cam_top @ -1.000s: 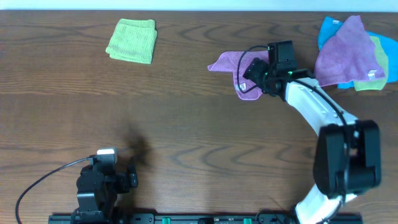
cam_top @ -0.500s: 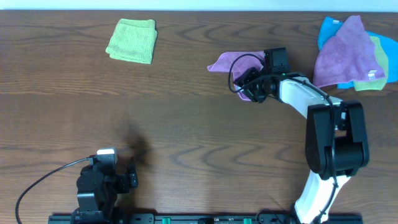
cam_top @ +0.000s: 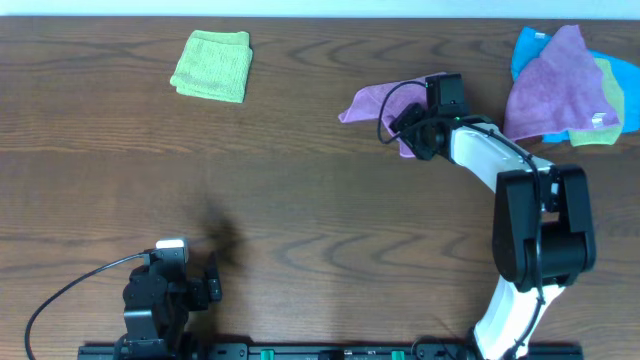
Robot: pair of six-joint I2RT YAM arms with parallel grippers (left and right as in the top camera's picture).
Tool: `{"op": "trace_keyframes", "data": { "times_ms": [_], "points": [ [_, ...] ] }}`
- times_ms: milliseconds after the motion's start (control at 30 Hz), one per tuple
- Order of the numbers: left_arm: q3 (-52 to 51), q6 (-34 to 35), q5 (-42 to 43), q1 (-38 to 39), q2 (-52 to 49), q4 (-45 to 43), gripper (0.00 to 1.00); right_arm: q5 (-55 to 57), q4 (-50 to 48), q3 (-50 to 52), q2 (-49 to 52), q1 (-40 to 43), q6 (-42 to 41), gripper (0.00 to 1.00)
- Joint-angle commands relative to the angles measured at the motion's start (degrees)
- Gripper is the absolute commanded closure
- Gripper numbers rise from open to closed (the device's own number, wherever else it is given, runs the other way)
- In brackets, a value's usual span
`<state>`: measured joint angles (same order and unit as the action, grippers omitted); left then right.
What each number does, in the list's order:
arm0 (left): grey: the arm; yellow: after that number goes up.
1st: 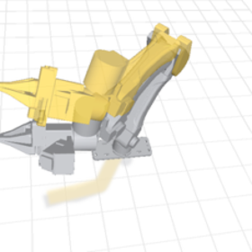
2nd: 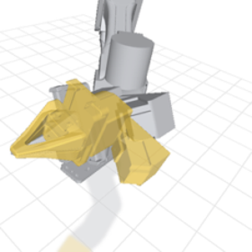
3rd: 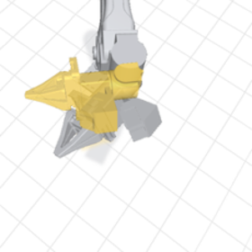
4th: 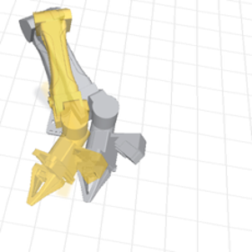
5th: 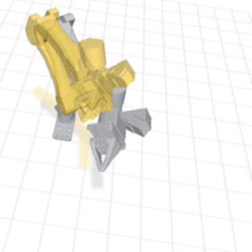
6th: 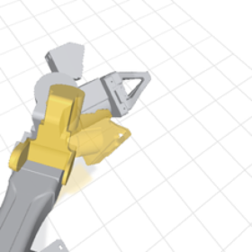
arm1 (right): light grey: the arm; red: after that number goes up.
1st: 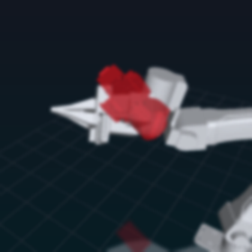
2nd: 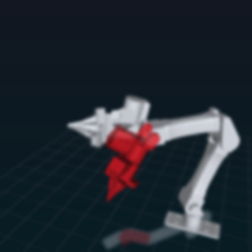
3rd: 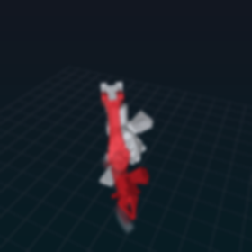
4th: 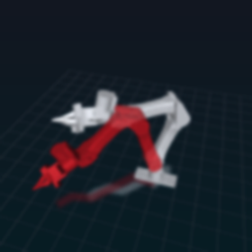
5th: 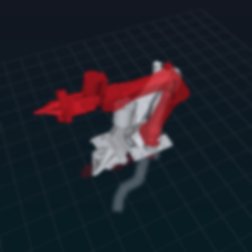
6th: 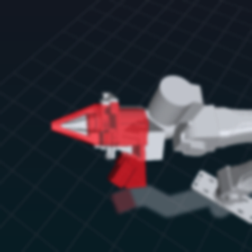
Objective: Fold the cloth
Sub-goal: 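Drag the purple cloth down and lay it on the table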
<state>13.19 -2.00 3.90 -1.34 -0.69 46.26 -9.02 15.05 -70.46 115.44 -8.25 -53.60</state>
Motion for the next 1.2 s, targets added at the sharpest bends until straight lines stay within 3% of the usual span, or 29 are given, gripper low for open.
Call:
{"op": "trace_keyframes", "data": {
  "times_ms": [0,67,400,467,600,700,900,1167],
  "points": [
    [-2.2,-1.0,0.2,0.0,0.3,2.4,0.05,6.7,0.5,0.4,0.7,0.6,-0.6,0.62],
    [-2.2,-1.0,0.2,0.0,0.3,2.4,0.05,9.4,0.6,0.4,0.7,0.9,-0.6,0.99],
    [-2.2,-1.0,0.2,0.0,0.3,2.4,0.05,-0.5,11.4,0.4,0.2,-0.4,7.2,0.99],
    [-2.2,-1.0,0.2,0.0,0.3,2.4,0.05,-4.0,11.4,0.4,-1.4,-1.2,12.4,0.99],
    [-2.2,-1.0,0.2,0.0,0.3,2.4,0.05,-4.5,14.3,0.4,-7.5,-2.4,14.6,0.99],
    [-2.2,-1.0,0.2,0.0,0.3,2.4,0.05,-3.0,21.1,0.4,-12.7,-3.3,15.0,0.99],
    [-2.2,-1.0,0.2,0.0,0.3,2.4,0.05,10.9,40.8,0.4,-20.4,-5.3,15.1,0.99],
    [-2.2,-1.0,0.2,0.0,0.3,2.4,0.05,11.1,42.5,0.4,-26.3,-4.8,18.1,0.99]
  ]
}}
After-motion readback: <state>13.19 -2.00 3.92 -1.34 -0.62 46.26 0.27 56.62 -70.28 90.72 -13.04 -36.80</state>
